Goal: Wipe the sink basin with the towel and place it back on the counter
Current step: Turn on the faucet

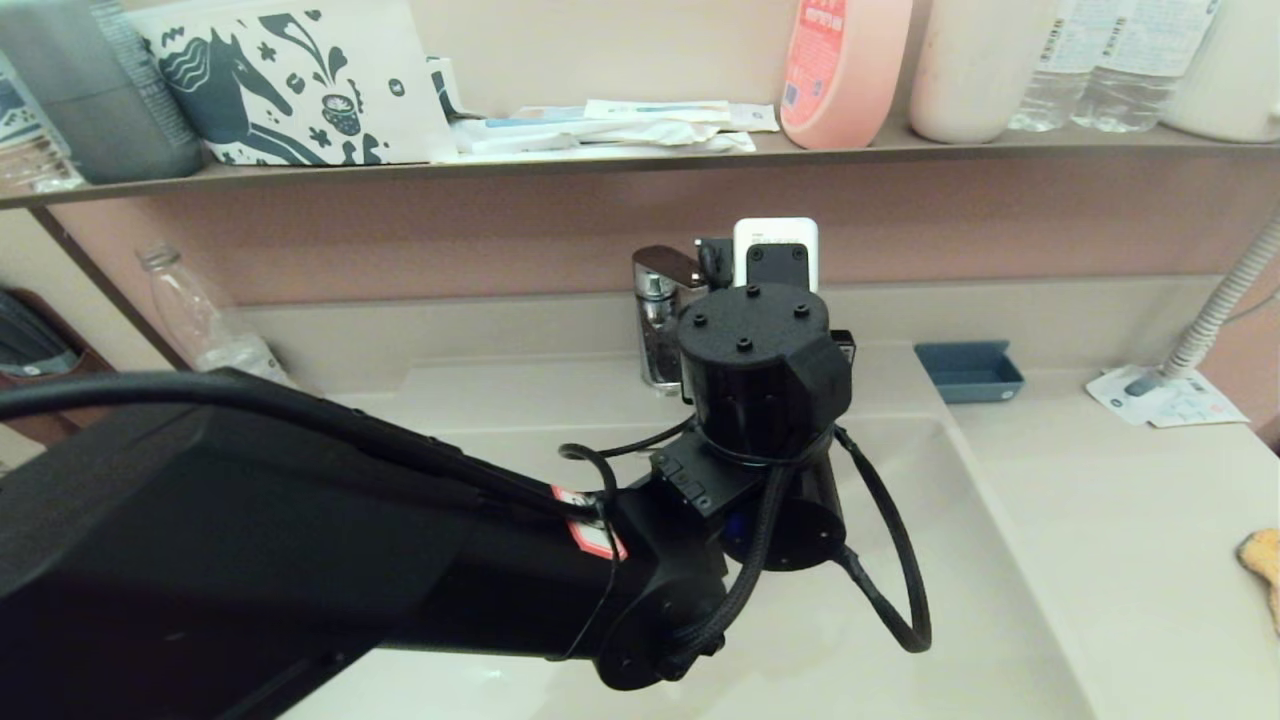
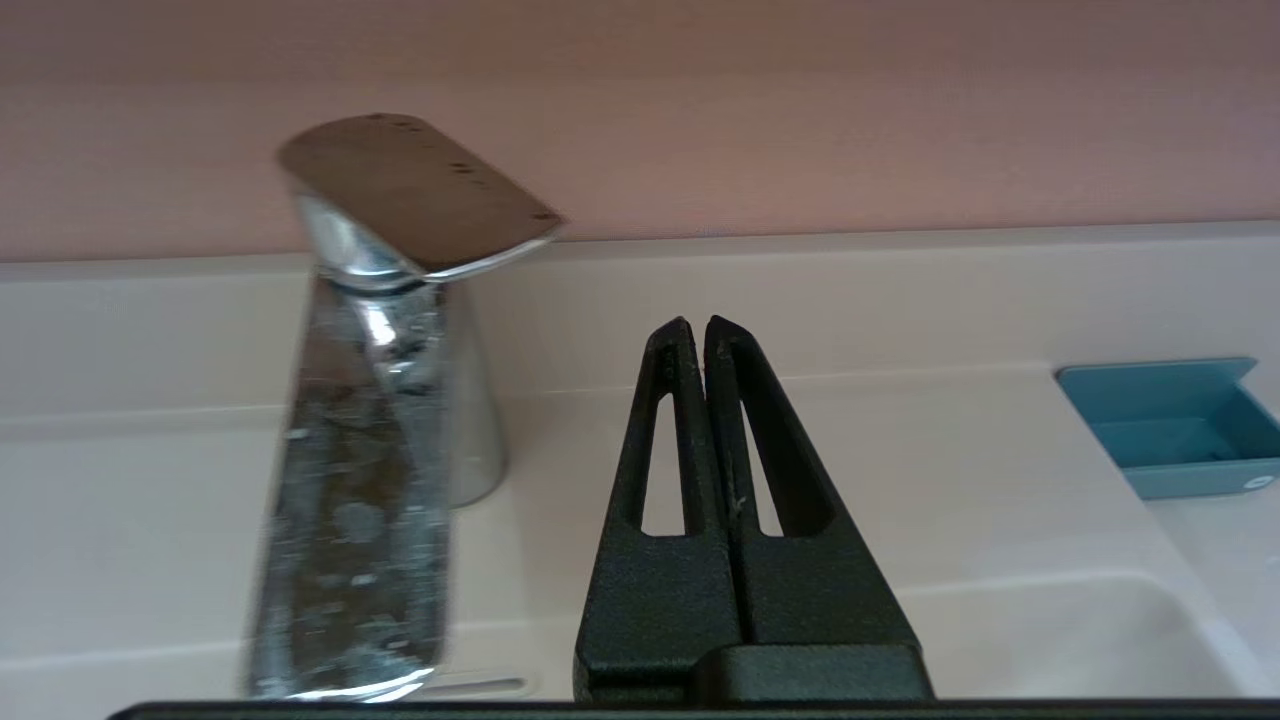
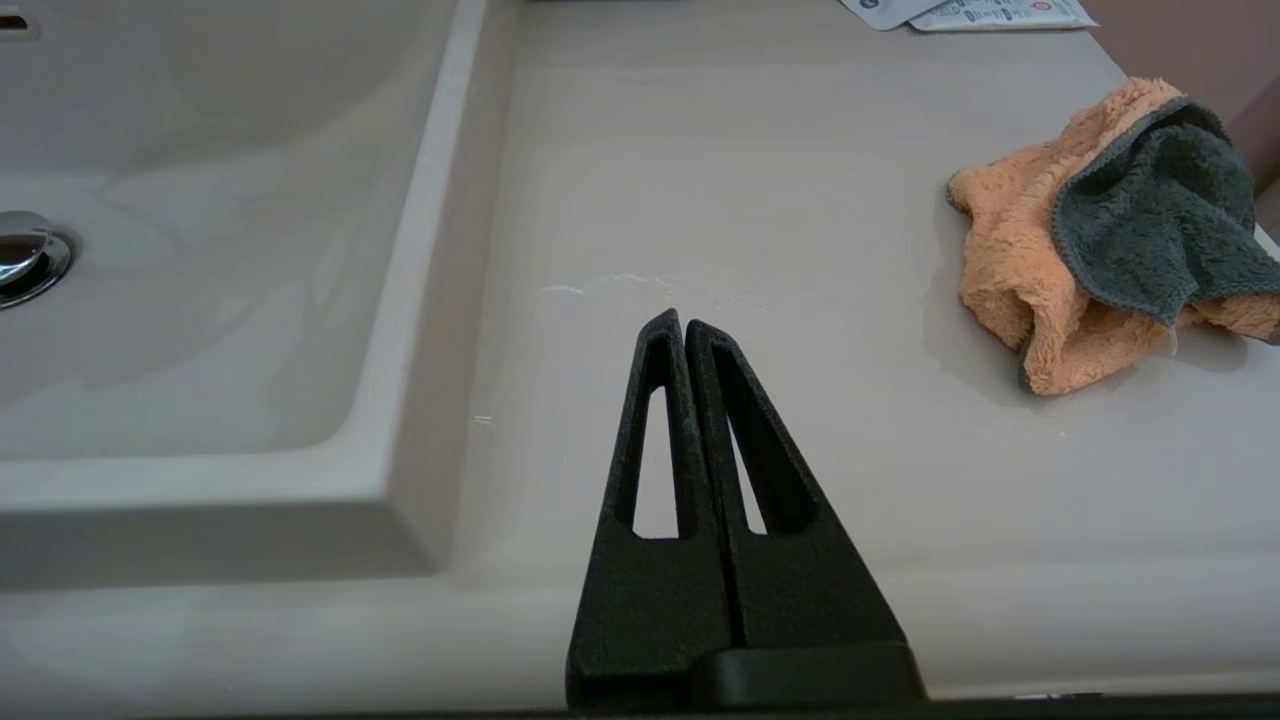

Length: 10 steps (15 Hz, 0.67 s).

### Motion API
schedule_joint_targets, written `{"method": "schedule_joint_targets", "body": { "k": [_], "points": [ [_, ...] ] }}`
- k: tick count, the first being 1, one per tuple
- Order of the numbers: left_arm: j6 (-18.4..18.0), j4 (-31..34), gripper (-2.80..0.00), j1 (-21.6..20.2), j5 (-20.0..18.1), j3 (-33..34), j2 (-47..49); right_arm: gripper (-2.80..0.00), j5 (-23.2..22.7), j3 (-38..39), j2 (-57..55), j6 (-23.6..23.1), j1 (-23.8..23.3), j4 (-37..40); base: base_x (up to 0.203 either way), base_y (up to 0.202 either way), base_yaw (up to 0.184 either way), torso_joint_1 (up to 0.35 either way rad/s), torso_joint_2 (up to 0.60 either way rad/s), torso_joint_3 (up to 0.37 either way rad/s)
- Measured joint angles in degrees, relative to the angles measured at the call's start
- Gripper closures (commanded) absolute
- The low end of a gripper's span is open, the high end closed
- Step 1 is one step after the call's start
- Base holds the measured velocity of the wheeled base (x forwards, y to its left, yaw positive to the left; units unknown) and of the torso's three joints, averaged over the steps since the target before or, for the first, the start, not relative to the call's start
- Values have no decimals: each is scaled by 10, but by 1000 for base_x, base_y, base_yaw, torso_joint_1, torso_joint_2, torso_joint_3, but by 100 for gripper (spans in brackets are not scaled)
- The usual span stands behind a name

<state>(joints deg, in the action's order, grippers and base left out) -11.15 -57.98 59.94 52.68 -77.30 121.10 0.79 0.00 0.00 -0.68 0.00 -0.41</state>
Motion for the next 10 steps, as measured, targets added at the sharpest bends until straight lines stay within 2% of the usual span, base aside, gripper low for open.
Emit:
{"method": "schedule_joint_targets", "body": {
  "k": [5, 10],
  "points": [
    [-5, 2, 0, -14, -11, -44, 25, 0, 0, 0, 0, 0, 0, 0, 0, 0, 0, 0, 0, 0],
    [-12, 0, 0, -33, -11, -44, 26, 0, 0, 0, 0, 0, 0, 0, 0, 0, 0, 0, 0, 0]
  ]
}}
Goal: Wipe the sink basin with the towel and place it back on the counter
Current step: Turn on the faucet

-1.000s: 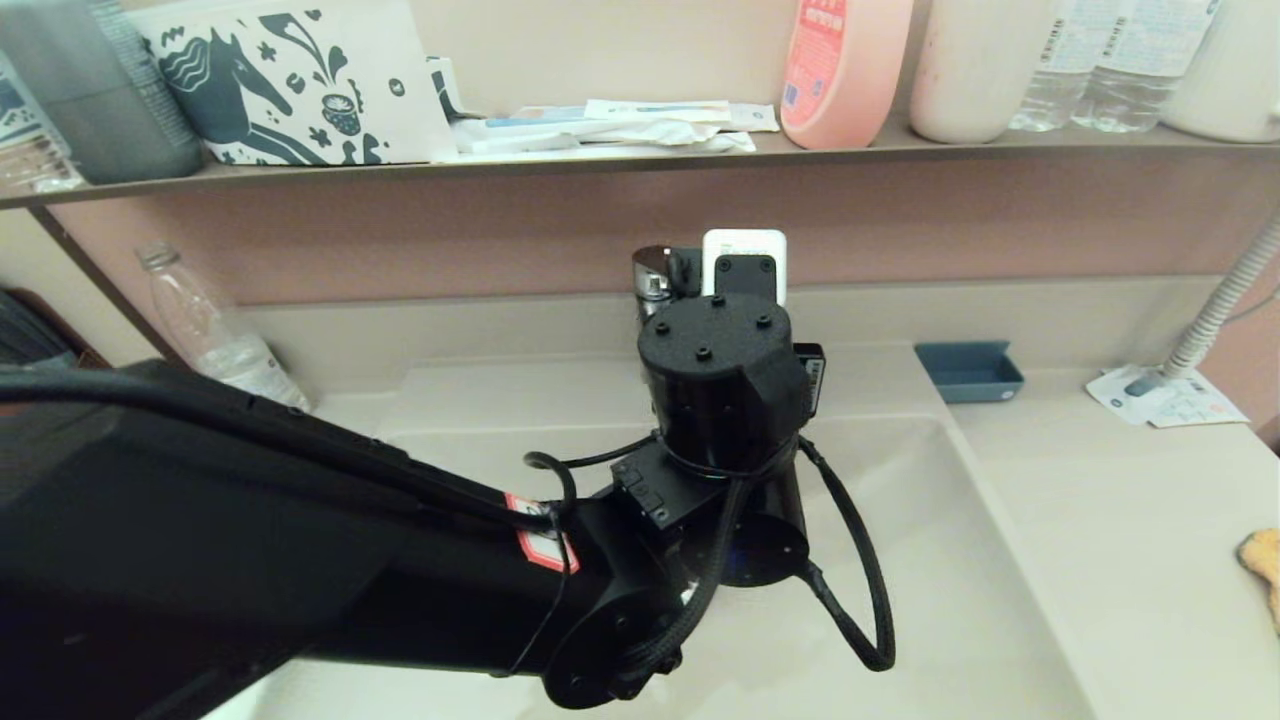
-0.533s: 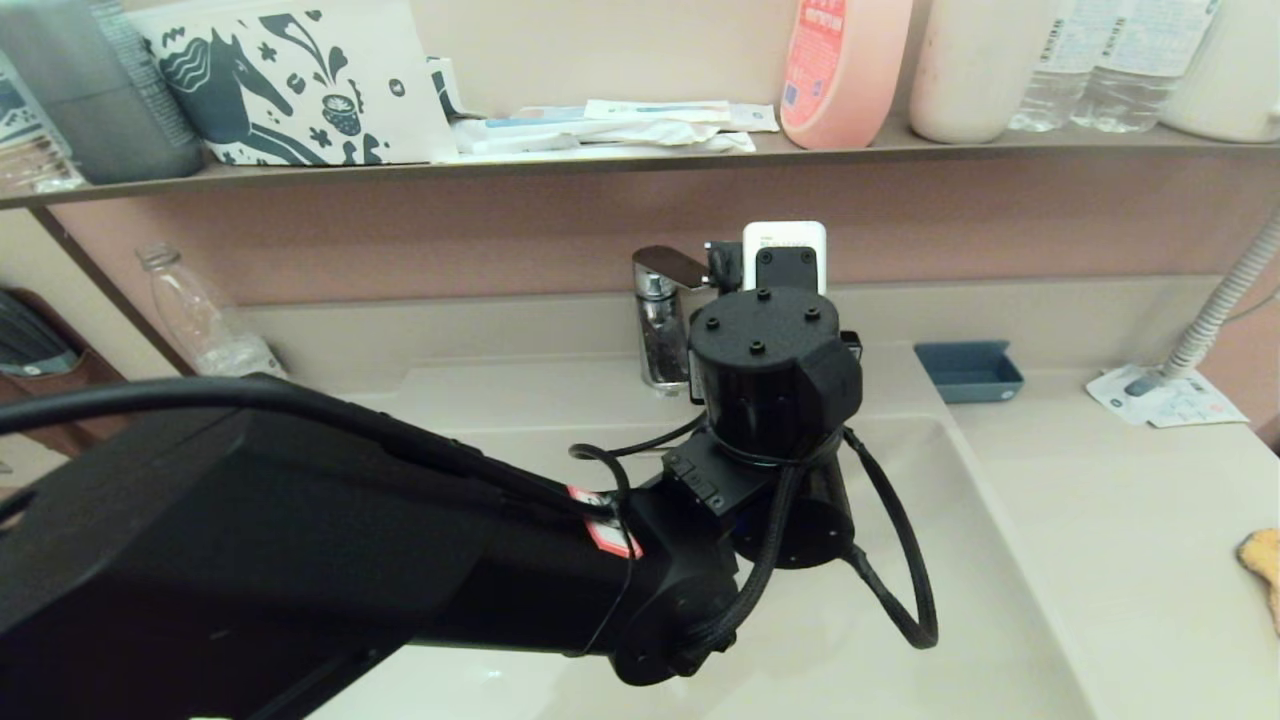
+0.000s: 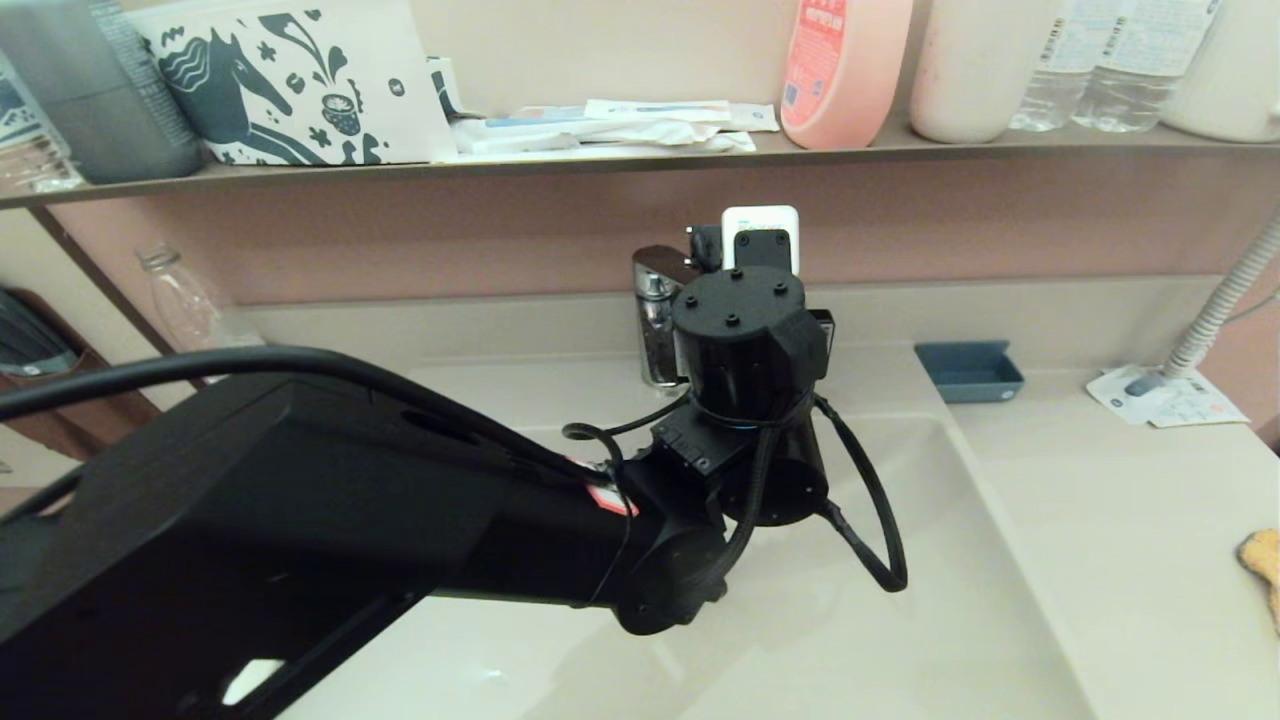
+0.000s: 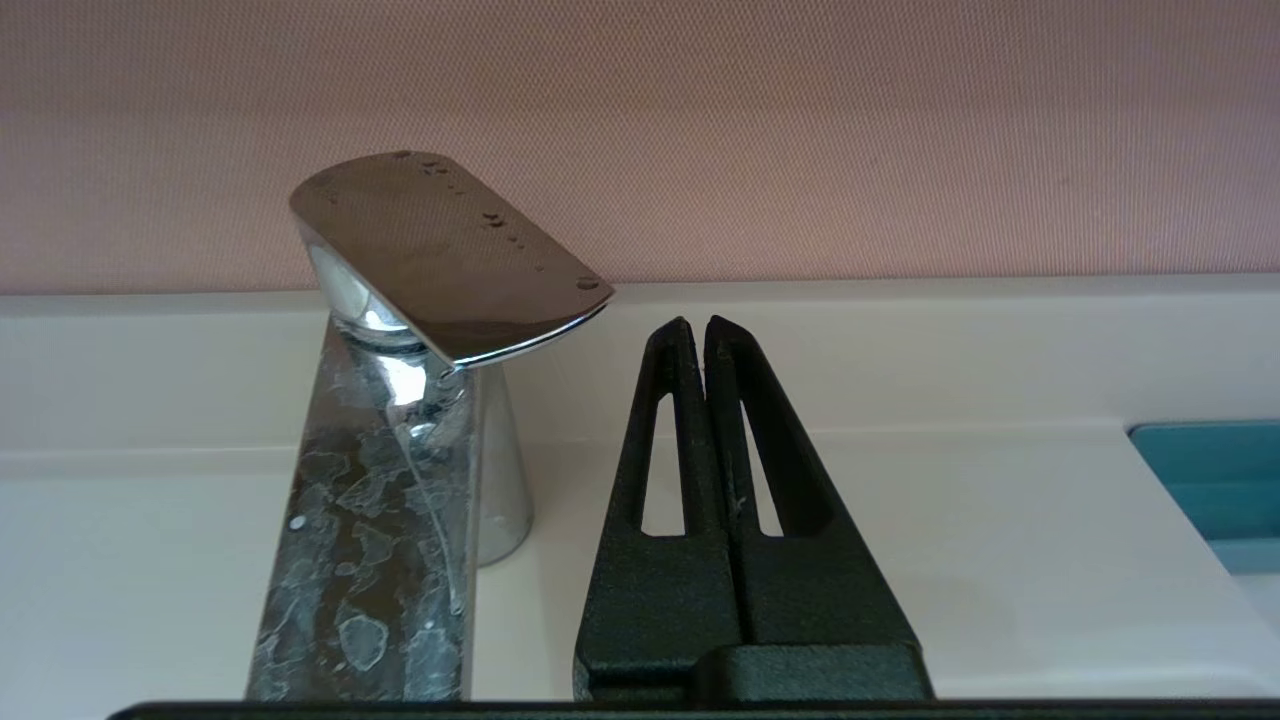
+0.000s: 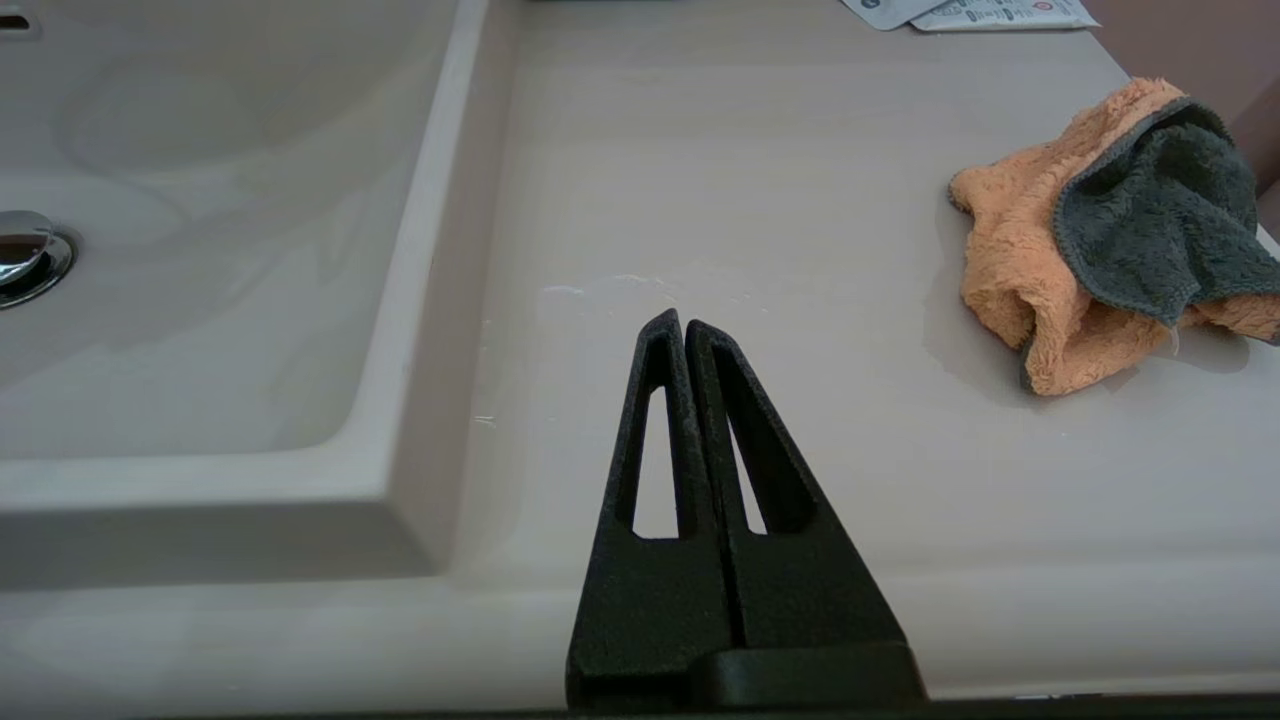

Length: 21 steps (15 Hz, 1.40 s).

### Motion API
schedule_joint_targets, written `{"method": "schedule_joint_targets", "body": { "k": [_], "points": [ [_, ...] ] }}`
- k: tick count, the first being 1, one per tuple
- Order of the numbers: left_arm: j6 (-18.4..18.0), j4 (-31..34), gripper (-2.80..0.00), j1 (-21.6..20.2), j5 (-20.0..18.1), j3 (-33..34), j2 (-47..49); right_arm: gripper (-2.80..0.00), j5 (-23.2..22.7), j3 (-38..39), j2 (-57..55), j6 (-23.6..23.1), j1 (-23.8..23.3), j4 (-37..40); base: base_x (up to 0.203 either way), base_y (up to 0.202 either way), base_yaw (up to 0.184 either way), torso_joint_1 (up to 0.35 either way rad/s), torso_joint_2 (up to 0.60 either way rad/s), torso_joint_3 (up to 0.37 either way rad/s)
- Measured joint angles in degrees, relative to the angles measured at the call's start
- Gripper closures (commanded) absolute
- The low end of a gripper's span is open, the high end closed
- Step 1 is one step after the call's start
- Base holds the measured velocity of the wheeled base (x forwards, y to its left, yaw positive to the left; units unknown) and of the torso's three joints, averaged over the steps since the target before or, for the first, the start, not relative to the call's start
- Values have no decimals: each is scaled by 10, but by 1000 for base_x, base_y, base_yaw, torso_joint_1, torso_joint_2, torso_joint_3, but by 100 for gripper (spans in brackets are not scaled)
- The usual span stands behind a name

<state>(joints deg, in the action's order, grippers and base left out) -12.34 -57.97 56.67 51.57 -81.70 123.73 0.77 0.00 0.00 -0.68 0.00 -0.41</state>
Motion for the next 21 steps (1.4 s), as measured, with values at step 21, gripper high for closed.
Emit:
{"method": "schedule_joint_targets", "body": {
  "k": [21],
  "points": [
    [-44, -8, 0, -46, -12, 39, -59, 0, 0, 0, 0, 0, 0, 0, 0, 0, 0, 0, 0, 0]
  ]
}}
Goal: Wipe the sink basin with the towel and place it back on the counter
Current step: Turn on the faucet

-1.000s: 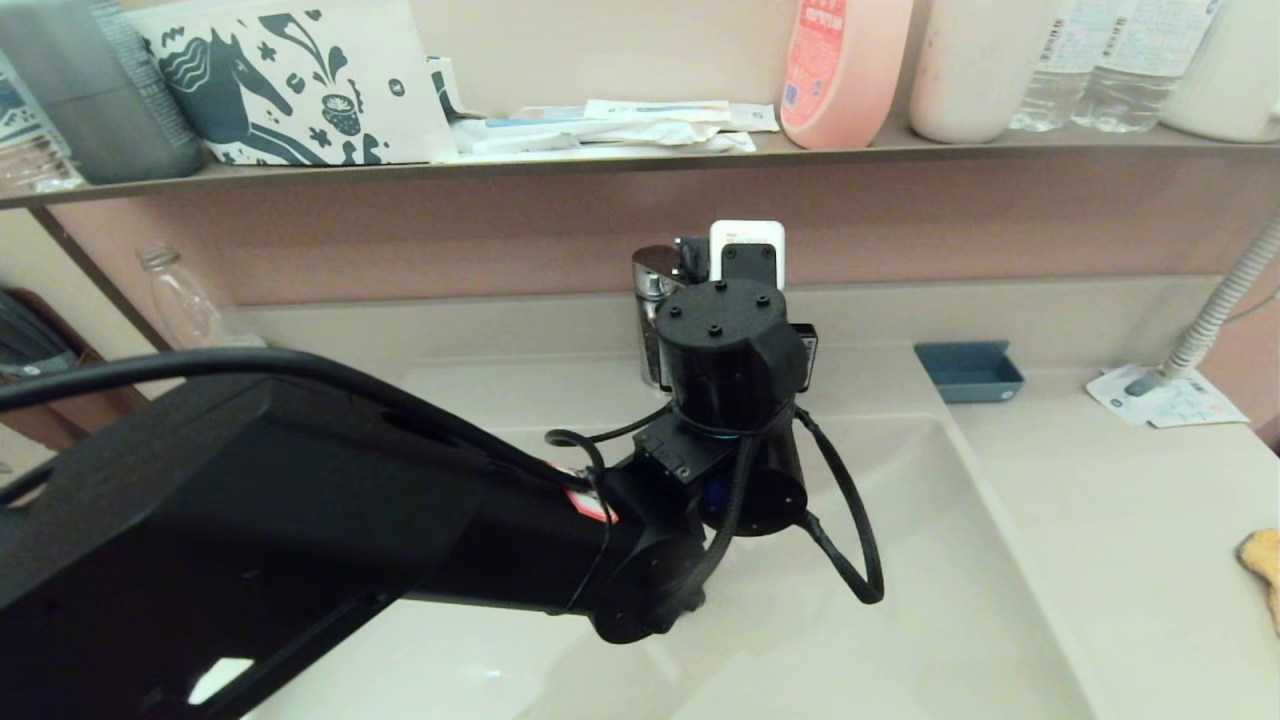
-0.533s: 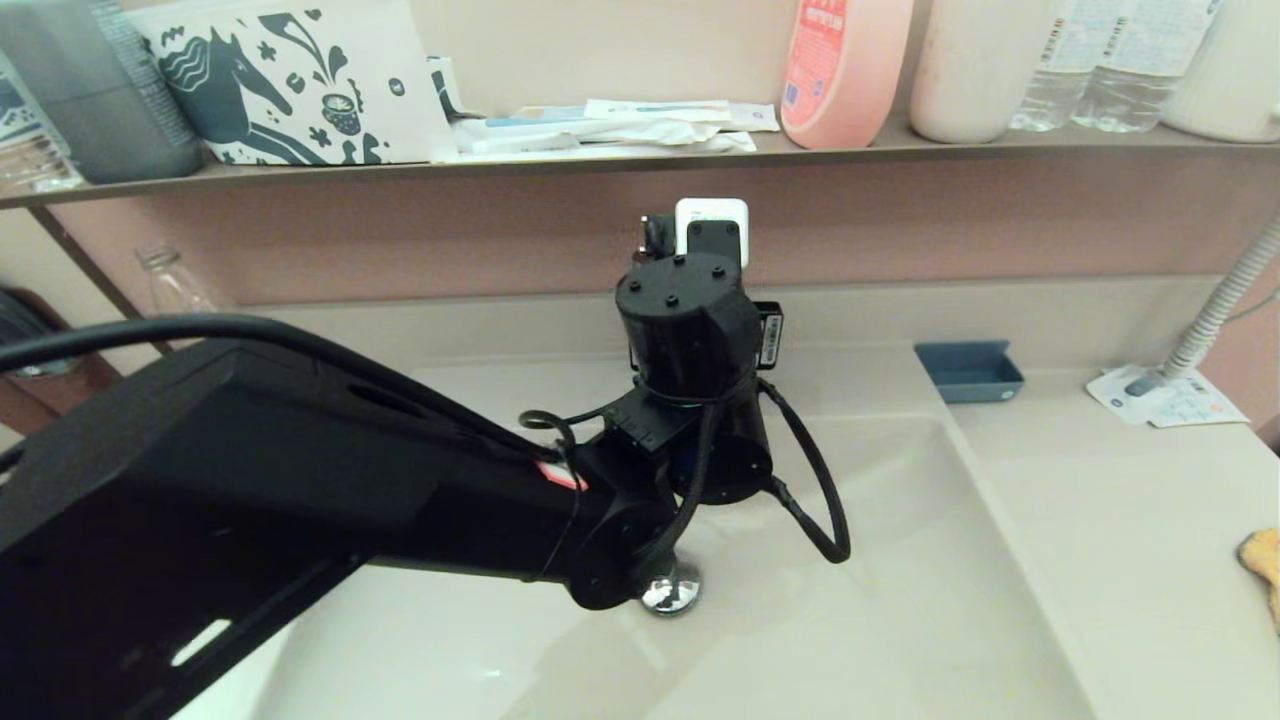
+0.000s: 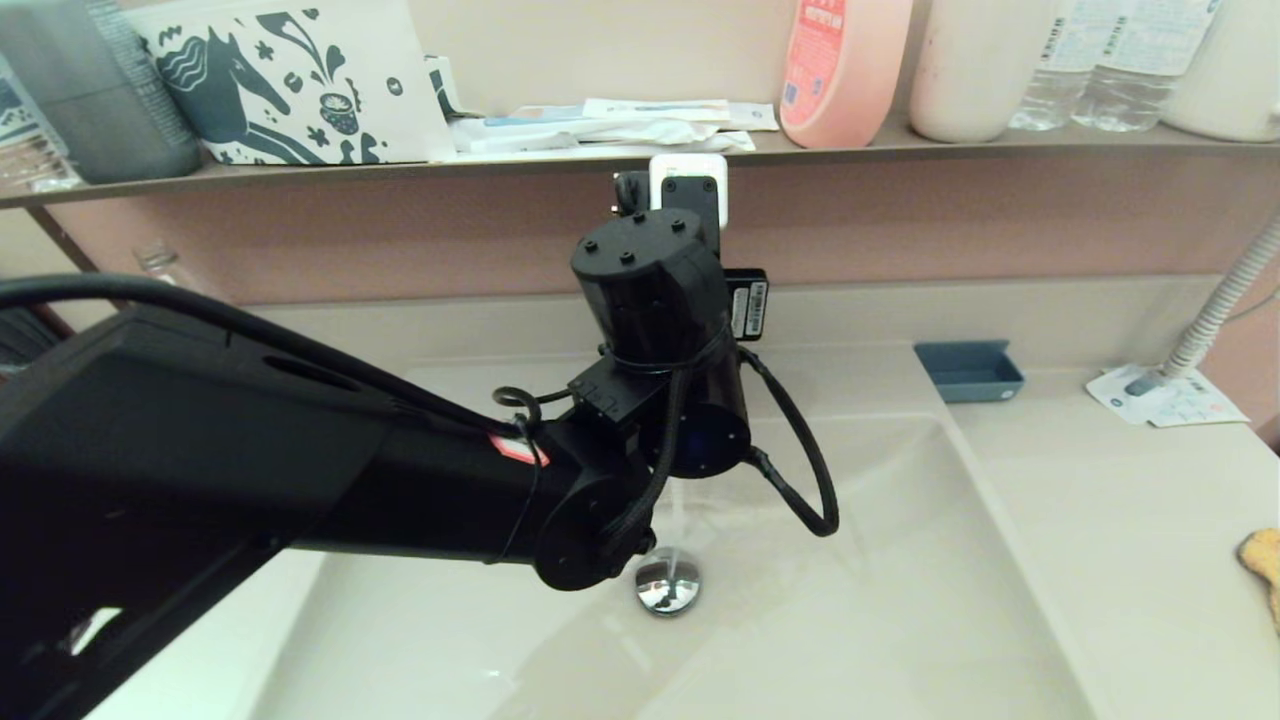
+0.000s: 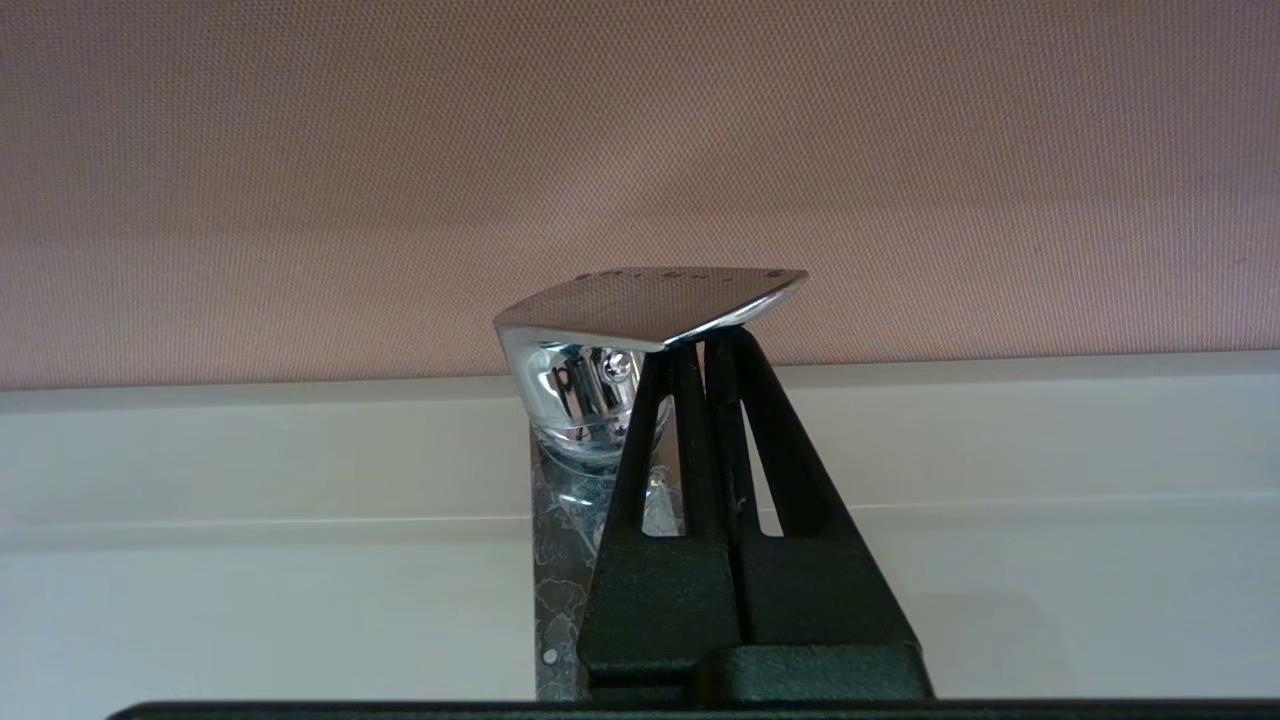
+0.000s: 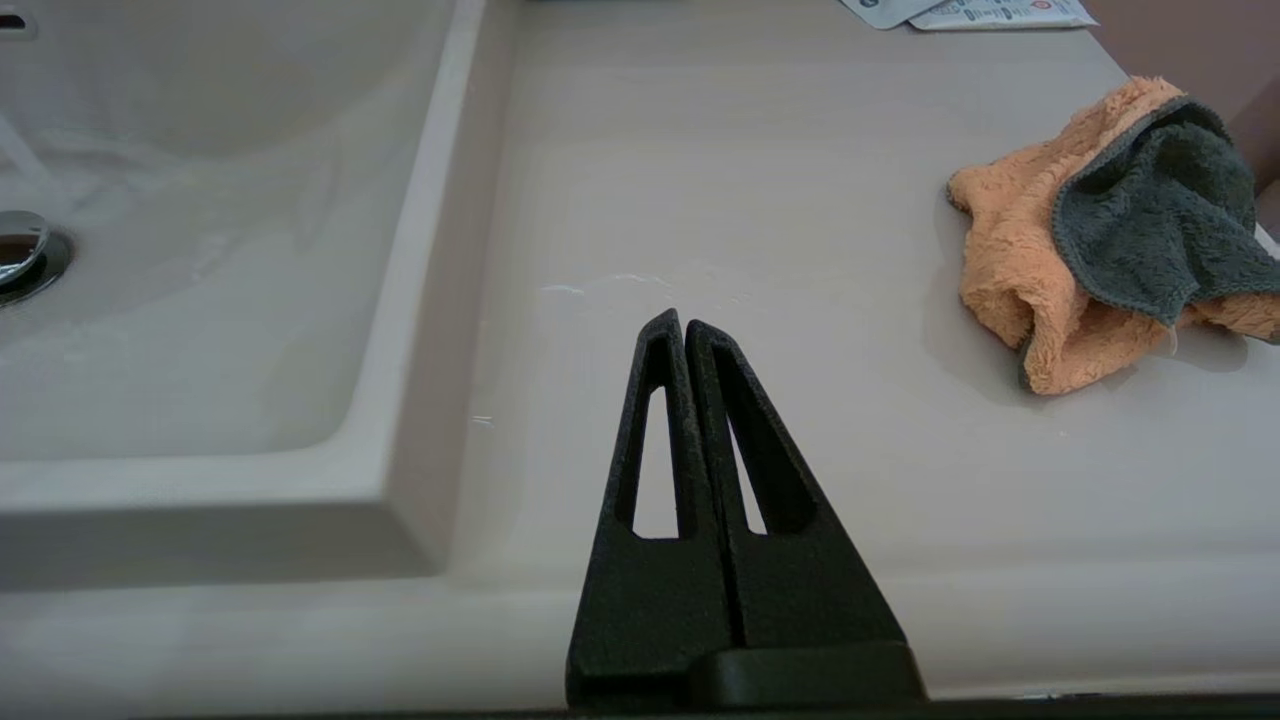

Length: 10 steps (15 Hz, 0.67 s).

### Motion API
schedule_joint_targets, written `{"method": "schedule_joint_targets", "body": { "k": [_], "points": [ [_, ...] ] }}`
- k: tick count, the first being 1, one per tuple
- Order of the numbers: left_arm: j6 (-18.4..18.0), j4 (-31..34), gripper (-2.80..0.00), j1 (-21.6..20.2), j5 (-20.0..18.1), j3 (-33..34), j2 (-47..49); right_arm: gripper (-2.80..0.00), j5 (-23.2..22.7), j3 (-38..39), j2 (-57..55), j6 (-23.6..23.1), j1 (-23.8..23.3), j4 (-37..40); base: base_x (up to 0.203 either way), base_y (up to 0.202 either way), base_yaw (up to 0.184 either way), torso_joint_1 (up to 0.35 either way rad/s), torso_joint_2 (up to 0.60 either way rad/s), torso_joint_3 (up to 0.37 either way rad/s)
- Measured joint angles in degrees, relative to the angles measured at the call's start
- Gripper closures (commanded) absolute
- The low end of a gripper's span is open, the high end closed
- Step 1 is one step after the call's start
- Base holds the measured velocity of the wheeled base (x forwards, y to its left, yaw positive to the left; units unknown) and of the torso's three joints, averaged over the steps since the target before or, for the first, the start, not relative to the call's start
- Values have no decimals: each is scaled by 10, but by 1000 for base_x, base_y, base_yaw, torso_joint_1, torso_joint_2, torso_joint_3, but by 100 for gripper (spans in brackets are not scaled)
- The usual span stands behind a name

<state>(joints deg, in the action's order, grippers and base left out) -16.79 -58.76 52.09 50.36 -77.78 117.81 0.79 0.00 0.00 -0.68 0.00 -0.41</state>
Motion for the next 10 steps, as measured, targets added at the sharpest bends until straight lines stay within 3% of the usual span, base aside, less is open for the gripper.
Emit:
{"method": "schedule_joint_targets", "body": {
  "k": [4, 10],
  "points": [
    [1, -23, 0, 1, 1, 15, -2, 0, 0, 0, 0, 0, 0, 0, 0, 0, 0, 0, 0, 0],
    [-3, -55, 0, 13, 1, 102, -34, 0, 0, 0, 0, 0, 0, 0, 0, 0, 0, 0, 0, 0]
  ]
}}
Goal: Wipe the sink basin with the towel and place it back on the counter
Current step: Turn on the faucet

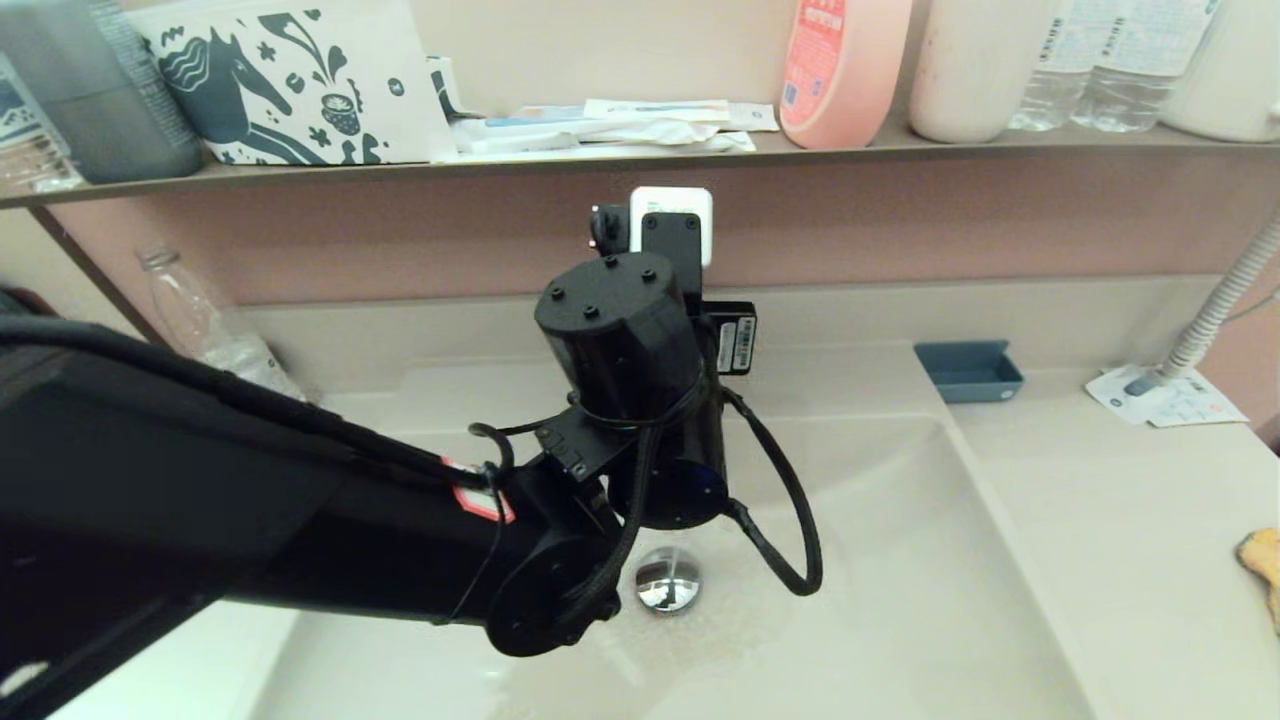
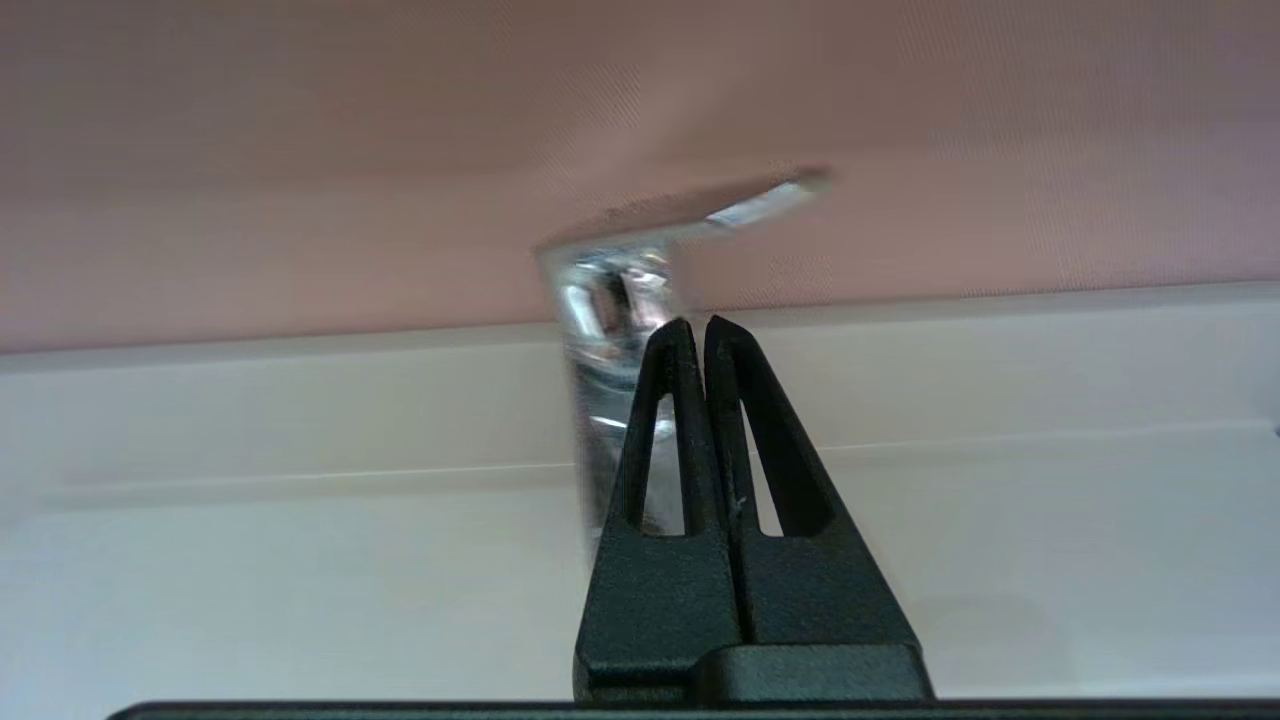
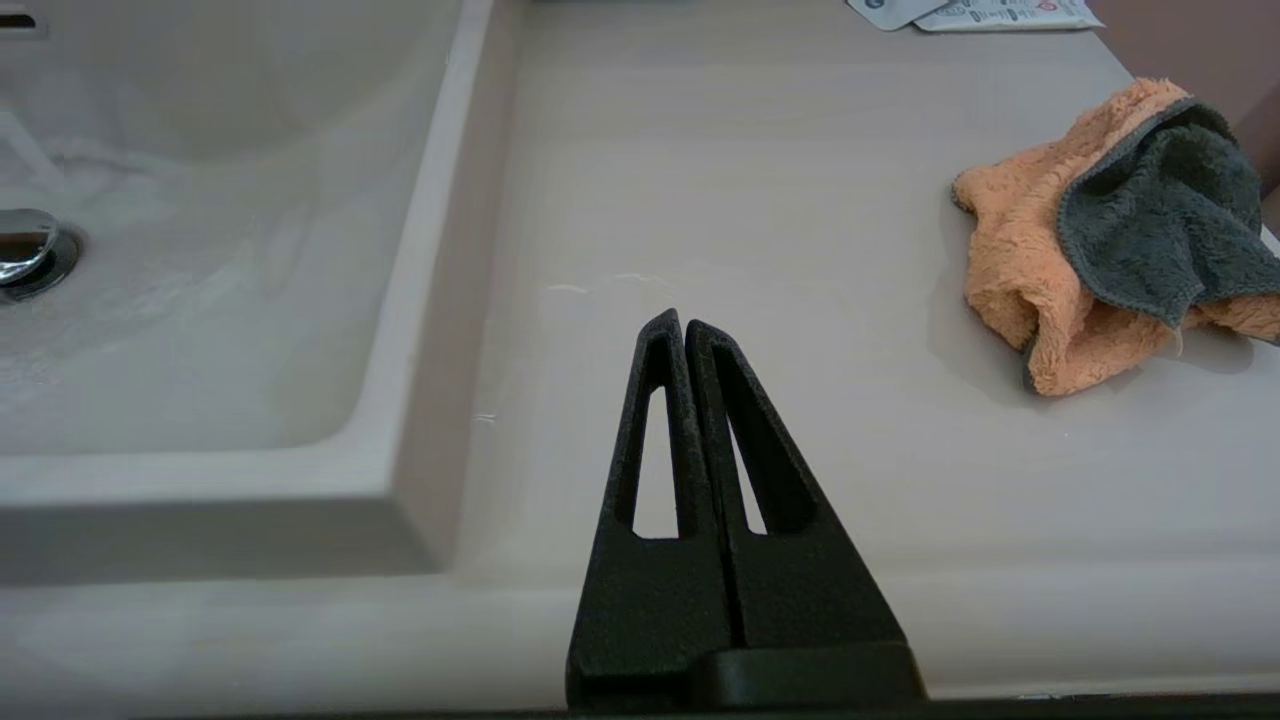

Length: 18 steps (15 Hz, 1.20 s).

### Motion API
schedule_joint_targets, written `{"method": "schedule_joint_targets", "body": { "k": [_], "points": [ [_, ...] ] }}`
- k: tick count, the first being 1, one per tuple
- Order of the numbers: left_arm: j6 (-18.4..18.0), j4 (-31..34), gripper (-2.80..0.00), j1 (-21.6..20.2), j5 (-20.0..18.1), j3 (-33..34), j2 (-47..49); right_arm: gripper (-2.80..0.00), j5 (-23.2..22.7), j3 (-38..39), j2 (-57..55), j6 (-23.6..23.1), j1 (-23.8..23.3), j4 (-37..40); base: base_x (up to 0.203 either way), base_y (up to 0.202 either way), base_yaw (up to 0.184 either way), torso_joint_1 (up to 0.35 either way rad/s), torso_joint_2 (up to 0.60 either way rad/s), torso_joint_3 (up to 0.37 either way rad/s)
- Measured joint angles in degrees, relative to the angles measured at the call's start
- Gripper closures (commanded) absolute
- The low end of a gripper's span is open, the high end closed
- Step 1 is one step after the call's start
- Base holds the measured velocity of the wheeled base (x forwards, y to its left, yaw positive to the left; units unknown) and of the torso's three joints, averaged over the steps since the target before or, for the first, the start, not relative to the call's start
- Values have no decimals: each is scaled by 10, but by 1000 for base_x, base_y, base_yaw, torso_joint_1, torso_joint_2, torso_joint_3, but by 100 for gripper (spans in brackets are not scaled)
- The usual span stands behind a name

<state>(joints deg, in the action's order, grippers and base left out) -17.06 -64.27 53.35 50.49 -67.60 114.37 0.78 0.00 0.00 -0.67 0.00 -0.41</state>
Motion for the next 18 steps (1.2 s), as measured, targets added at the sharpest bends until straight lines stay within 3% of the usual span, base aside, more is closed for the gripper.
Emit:
{"method": "schedule_joint_targets", "body": {
  "k": [10, 18],
  "points": [
    [-52, 5, 0, -36, -45, -48, -31, 0, 0, 0, 0, 0, 0, 0, 0, 0, 0, 0, 0, 0],
    [-51, 15, 0, -33, -60, -79, -4, 0, 0, 0, 0, 0, 0, 0, 0, 0, 0, 0, 0, 0]
  ]
}}
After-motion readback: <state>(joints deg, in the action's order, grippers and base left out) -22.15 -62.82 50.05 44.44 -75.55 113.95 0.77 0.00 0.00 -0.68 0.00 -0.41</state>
